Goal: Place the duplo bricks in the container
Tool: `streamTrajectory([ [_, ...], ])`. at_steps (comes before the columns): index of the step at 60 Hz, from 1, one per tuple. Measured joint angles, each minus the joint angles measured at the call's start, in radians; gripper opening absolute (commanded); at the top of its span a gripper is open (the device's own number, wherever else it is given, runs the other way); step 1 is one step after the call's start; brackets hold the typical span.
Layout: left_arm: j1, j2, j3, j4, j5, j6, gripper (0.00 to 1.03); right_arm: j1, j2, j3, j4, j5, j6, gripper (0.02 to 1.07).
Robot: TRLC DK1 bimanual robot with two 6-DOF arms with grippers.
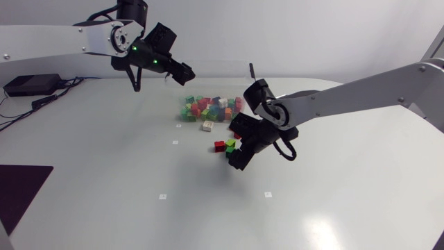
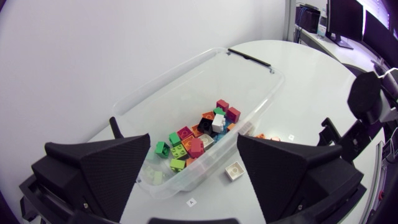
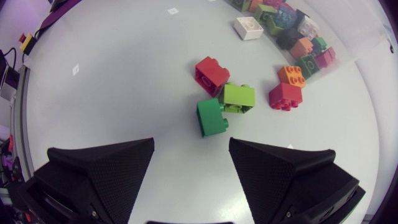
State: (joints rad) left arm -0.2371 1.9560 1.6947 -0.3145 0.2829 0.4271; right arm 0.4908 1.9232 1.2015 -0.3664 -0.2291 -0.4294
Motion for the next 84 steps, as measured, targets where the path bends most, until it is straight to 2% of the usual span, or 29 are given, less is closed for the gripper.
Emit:
streamTrajectory([
  [20, -0.015, -0.229, -0.3, 0.035, 0.018, 0.135, 0.98, -0.001, 0.077, 0.089, -0.037, -0.037, -0.119, 0.89],
  [27, -0.018, -0.282, -0.401, 0.046, 0.054, 0.196, 0.98, -0.002, 0.109, 0.12, -0.058, -0.049, -0.144, 0.88],
  [32, -0.018, -0.299, -0.46, 0.062, 0.084, 0.239, 0.98, -0.003, 0.119, 0.124, -0.061, -0.06, -0.155, 0.81],
  [39, -0.018, -0.3, -0.527, 0.074, 0.115, 0.294, 0.98, -0.012, 0.12, 0.129, -0.064, -0.082, -0.171, 0.81],
  [41, -0.018, -0.3, -0.54, 0.08, 0.123, 0.308, 0.98, -0.018, 0.121, 0.132, -0.064, -0.089, -0.176, 0.73],
  [44, -0.018, -0.3, -0.551, 0.088, 0.13, 0.316, 0.98, -0.023, 0.122, 0.134, -0.065, -0.093, -0.183, 0.68],
  [78, -0.014, -0.286, -0.589, 0.113, 0.158, 0.36, 0.98, -0.013, 0.155, 0.19, -0.136, -0.118, -0.251, 0.68],
  [84, -0.014, -0.286, -0.591, 0.113, 0.158, 0.36, 0.98, -0.004, 0.158, 0.198, -0.14, -0.119, -0.256, 0.55],
])
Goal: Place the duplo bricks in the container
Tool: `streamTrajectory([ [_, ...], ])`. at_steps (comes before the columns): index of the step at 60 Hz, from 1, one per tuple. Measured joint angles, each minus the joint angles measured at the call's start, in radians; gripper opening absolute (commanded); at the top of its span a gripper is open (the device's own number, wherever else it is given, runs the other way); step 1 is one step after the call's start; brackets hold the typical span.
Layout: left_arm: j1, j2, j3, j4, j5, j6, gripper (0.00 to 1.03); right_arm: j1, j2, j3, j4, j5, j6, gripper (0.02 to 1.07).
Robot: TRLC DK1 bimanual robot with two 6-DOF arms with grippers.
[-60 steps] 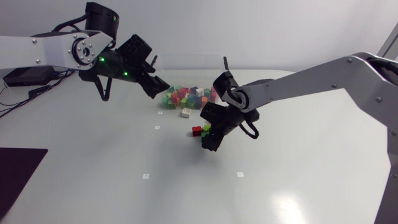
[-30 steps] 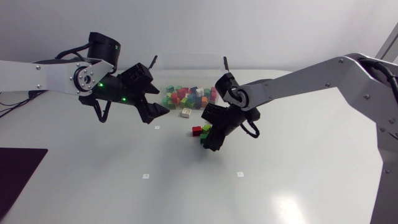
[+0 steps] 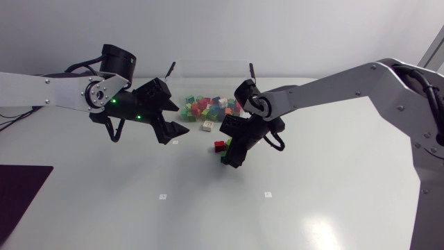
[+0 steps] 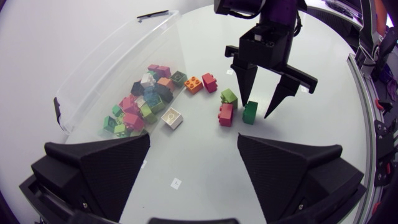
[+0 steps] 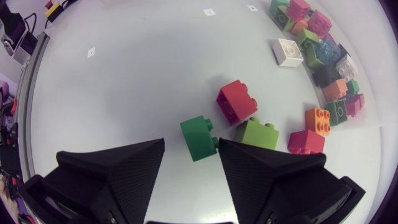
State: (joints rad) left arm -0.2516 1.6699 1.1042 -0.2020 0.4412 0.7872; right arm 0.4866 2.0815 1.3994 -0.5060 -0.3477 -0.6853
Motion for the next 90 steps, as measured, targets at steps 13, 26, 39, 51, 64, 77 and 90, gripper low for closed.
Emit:
streamTrajectory([
  [13, 0.0, 0.003, -0.01, 0.002, 0.024, 0.024, 0.98, 0.023, 0.002, 0.0, -0.01, 0.0, -0.008, 0.45],
  [26, 0.003, 0.026, -0.019, 0.002, 0.028, 0.05, 0.98, 0.034, 0.003, 0.0, -0.007, 0.004, -0.012, 0.6],
  [39, 0.008, 0.026, -0.035, 0.002, 0.03, 0.052, 0.98, 0.052, 0.02, 0.002, -0.008, 0.049, -0.011, 0.62],
  [51, 0.008, 0.026, -0.04, 0.002, 0.031, 0.052, 0.98, 0.088, 0.036, 0.052, -0.053, 0.136, -0.007, 0.62],
  [64, 0.009, 0.025, -0.05, 0.003, 0.031, 0.052, 0.98, 0.114, 0.068, 0.132, -0.109, 0.17, -0.006, 0.47],
  [77, 0.013, 0.025, -0.06, 0.002, 0.031, 0.061, 0.98, 0.117, 0.103, 0.159, -0.15, 0.181, -0.007, 0.29],
  [90, 0.015, 0.025, -0.06, 0.002, 0.031, 0.063, 0.98, 0.117, 0.099, 0.16, -0.153, 0.181, -0.006, 0.28],
])
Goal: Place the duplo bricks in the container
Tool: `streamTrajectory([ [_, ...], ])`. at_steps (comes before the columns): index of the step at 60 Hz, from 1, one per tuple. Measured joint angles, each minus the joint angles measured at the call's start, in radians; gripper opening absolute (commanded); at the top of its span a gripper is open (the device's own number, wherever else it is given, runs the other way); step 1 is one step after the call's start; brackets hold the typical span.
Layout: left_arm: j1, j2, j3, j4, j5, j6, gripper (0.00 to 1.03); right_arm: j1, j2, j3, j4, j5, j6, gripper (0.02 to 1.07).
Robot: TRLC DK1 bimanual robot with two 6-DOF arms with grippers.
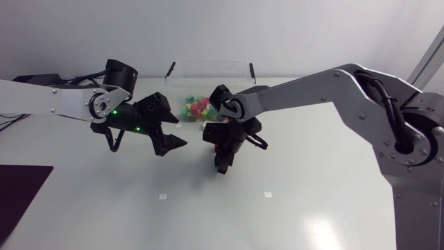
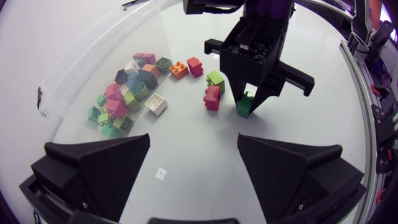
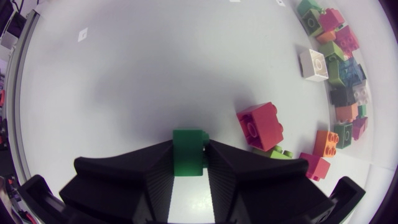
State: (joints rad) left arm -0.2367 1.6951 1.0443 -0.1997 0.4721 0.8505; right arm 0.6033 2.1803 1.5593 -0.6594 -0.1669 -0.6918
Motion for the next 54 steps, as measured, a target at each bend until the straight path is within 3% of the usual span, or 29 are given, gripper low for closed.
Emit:
streamTrajectory([
  [23, -0.108, 0.14, 0.038, -0.011, -0.001, 0.011, 0.98, -0.087, -0.232, -0.141, -0.018, -0.072, 0.008, 0.28],
  [31, -0.137, 0.235, 0.155, -0.102, -0.002, 0.01, 0.98, -0.124, -0.314, -0.197, -0.017, -0.097, 0.011, 0.28],
  [44, -0.186, 0.37, 0.406, -0.274, -0.011, 0.002, 0.86, -0.153, -0.394, -0.295, -0.01, -0.116, 0.011, 0.28],
  [54, -0.219, 0.449, 0.5, -0.318, -0.063, -0.013, 0.86, -0.177, -0.459, -0.324, -0.011, -0.122, 0.011, 0.28],
])
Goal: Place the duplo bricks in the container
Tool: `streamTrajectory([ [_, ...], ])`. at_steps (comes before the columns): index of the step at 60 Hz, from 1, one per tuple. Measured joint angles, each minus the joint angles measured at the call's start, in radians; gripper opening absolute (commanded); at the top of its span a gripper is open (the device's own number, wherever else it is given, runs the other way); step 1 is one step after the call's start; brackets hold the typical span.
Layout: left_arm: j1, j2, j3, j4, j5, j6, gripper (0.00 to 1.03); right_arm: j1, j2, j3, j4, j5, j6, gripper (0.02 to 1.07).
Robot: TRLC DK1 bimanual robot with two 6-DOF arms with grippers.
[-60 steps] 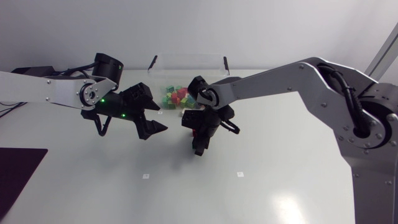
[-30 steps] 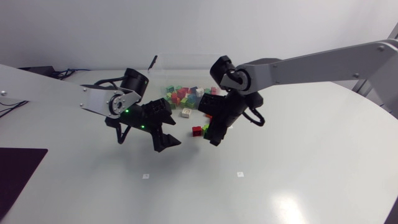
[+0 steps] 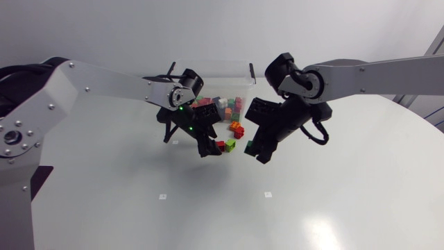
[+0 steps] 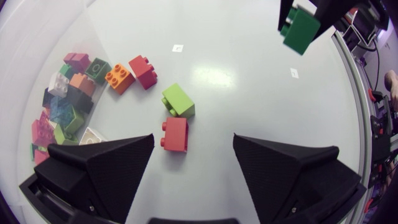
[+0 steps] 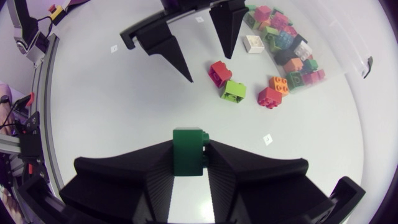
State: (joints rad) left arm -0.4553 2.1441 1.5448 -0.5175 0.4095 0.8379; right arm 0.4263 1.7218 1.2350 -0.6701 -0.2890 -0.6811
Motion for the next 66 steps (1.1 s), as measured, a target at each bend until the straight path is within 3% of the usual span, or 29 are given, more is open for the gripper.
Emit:
streamTrajectory([
  [24, -0.018, 0.098, 0.072, -0.006, -0.079, 0.0, 0.71, -0.051, -0.131, -0.006, -0.04, -0.061, 0.0, 0.28],
  [32, -0.031, 0.134, 0.113, -0.006, -0.091, -0.007, 0.51, -0.084, -0.153, 0.002, -0.064, -0.082, -0.001, 0.28],
  [40, -0.032, 0.146, 0.133, -0.007, -0.098, -0.019, 0.2, -0.1, -0.157, 0.027, -0.068, -0.091, 0.0, 0.28],
  [66, -0.028, 0.076, 0.035, -0.035, -0.106, -0.026, 0.19, -0.132, -0.004, 0.274, 0.034, -0.111, 0.154, 0.28],
])
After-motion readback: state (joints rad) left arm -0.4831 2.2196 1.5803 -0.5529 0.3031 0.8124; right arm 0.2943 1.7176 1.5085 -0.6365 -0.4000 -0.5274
